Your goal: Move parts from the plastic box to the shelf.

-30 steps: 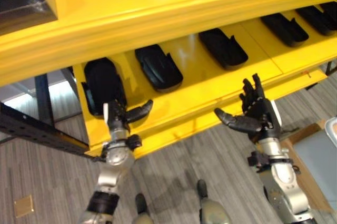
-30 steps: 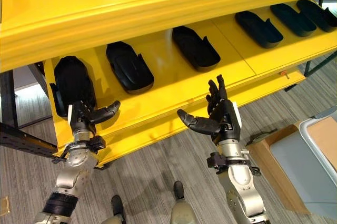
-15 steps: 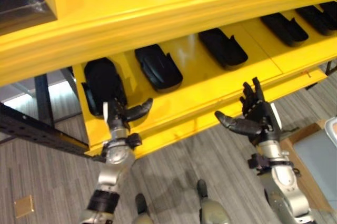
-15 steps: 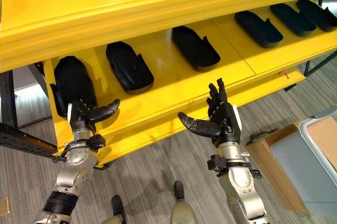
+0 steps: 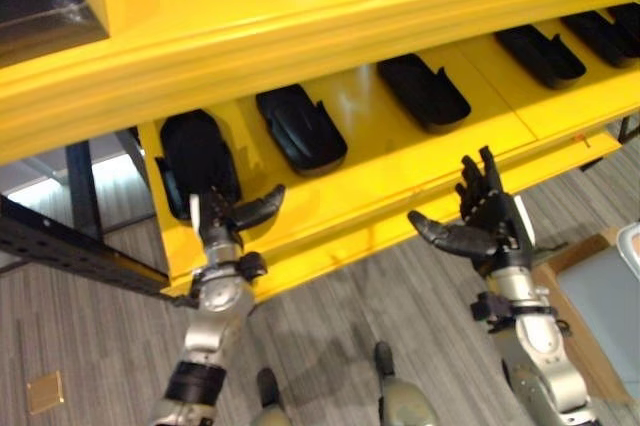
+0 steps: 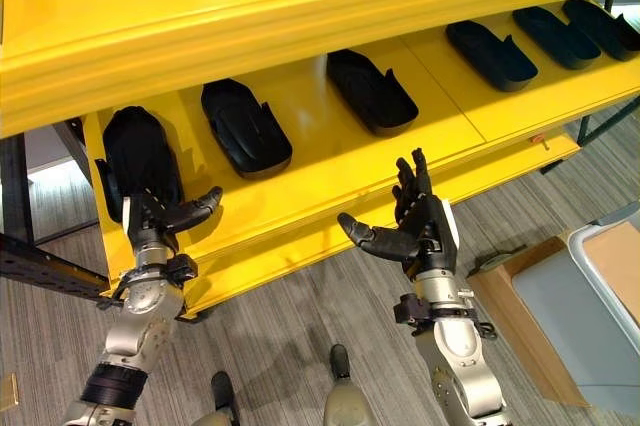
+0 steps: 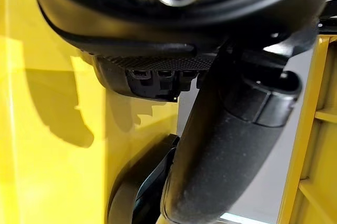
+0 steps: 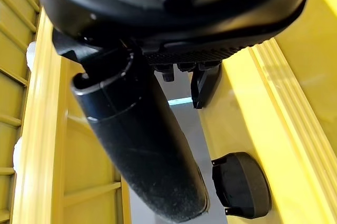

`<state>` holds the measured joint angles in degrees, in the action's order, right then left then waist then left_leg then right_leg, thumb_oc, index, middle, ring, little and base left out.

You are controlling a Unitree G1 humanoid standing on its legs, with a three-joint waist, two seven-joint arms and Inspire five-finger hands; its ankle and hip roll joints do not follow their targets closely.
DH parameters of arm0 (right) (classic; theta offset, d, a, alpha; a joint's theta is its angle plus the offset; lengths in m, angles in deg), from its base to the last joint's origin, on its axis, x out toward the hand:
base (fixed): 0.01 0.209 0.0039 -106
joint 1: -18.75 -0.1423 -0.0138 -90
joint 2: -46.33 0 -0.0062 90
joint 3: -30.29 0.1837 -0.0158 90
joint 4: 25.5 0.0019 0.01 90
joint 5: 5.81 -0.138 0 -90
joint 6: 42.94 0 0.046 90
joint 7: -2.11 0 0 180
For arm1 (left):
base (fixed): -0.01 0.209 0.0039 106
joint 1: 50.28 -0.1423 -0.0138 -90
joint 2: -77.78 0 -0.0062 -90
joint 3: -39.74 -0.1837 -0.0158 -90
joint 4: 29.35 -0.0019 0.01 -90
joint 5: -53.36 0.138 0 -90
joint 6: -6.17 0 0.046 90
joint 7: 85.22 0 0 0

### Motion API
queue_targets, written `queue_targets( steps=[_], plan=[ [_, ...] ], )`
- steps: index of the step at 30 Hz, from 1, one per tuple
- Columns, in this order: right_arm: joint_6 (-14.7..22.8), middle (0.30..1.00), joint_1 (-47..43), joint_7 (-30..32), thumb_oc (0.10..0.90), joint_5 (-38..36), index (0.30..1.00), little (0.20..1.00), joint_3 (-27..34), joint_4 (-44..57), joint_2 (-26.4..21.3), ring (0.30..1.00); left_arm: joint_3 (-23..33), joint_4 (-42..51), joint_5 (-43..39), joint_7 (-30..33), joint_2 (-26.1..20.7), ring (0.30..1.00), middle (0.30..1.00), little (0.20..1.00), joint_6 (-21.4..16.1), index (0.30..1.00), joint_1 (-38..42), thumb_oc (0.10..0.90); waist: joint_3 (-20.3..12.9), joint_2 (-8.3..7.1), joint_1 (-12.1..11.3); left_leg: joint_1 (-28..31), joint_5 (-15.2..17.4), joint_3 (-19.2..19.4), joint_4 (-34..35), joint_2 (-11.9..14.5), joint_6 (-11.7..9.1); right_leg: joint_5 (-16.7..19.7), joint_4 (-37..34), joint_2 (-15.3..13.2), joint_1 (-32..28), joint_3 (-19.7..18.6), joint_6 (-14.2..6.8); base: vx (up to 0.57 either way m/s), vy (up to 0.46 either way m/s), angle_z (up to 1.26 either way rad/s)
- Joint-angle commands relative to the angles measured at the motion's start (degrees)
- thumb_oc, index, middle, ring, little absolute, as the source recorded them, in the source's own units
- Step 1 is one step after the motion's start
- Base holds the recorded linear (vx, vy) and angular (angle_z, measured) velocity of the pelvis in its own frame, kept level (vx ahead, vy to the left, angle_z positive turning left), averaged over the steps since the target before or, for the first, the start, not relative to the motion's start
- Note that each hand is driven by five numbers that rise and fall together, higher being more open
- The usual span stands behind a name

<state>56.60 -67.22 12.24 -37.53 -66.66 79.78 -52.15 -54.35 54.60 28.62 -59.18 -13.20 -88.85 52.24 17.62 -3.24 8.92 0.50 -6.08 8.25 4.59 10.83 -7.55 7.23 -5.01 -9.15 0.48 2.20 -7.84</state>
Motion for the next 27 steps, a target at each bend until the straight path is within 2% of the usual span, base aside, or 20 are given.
queue_targets(
  steps=[1, 12, 19, 25, 26, 27],
  plan=[
    [5.19, 1.0, -4.87, 0.24, 0.9, 1.21, 1.0, 1.0, 5.18, 8.22, -0.25, 1.0, 2.11, 3.2, -1.1, -0.2, -2.39, 1.0, 1.0, 1.0, -7.0, 1.0, 8.67, 0.9, -4.12, -0.46, -0.15, 4.82, 3.76, 1.05, 0.41, -1.54, 3.47, -2.27, 2.41, 0.83, -1.8, -0.42, 1.08, 0.0, 0.0, 0.0],
    [4.61, 1.0, -7.51, -0.64, 0.9, 1.78, 1.0, 1.0, 4.14, 7.65, -0.83, 1.0, 4.3, 13.02, -4.49, -3.06, -4.26, 1.0, 1.0, 1.0, -9.35, 1.0, 5.37, 0.9, -5.84, 0.08, -1.14, 5.09, 3.9, 0.38, 0.41, -1.65, 3.46, -2.25, 1.98, 0.74, -2.96, 0.33, 1.04, 0.0, 0.001, 0.02],
    [4.56, 1.0, -8.07, -1.91, 0.9, 1.7, 1.0, 1.0, 4.12, 7.84, -1.54, 1.0, 5.91, 18.77, -0.6, -5.84, -7.24, 1.0, 1.0, 1.0, -9.0, 1.0, 0.36, 0.9, -7.17, 0.24, -1.87, 4.81, 3.32, 0.04, 0.41, -1.55, 3.35, -1.87, 1.57, 0.81, -3.23, 0.72, 1.16, -0.02, -0.002, 0.02],
    [5.28, 1.0, -6.86, -4.17, 0.9, 0.52, 1.0, 1.0, 5.95, 7.53, -2.28, 1.0, 8.37, 23.1, 16.1, -9.87, -13.13, 1.0, 1.0, 1.0, -7.54, 1.0, -10.27, 0.9, -8.48, 0.56, -2.78, 4.87, 2.83, -0.77, 0.41, -1.01, 2.8, -2.26, 1.46, 1.33, -4.22, 1.6, 1.46, -0.02, -0.024, 0.04],
    [5.45, 1.0, -6.5, -4.71, 0.9, 0.3, 1.0, 1.0, 6.28, 7.32, -2.47, 1.0, 9.03, 23.77, 21.14, -10.24, -14.17, 1.0, 1.0, 1.0, -7.31, 1.0, -13.07, 0.9, -8.71, 0.6, -3.1, 4.71, 2.57, -0.96, 0.41, -0.75, 2.55, -2.51, 1.48, 1.52, -4.51, 2.1, 1.56, -0.03, -0.063, 0.07],
    [5.78, 1.0, -5.79, -5.16, 0.9, 0.3, 1.0, 1.0, 6.61, 7.35, -2.77, 1.0, 9.5, 24.64, 32.4, -8.84, -16.72, 1.0, 1.0, 1.0, -6.66, 1.0, -15.75, 0.9, -8.88, 0.63, -3.44, 4.6, 2.27, -1.41, 0.41, -0.49, 2.26, -2.86, 1.62, 1.81, -4.78, 2.53, 1.66, -0.05, -0.084, 0.07]
  ],
)
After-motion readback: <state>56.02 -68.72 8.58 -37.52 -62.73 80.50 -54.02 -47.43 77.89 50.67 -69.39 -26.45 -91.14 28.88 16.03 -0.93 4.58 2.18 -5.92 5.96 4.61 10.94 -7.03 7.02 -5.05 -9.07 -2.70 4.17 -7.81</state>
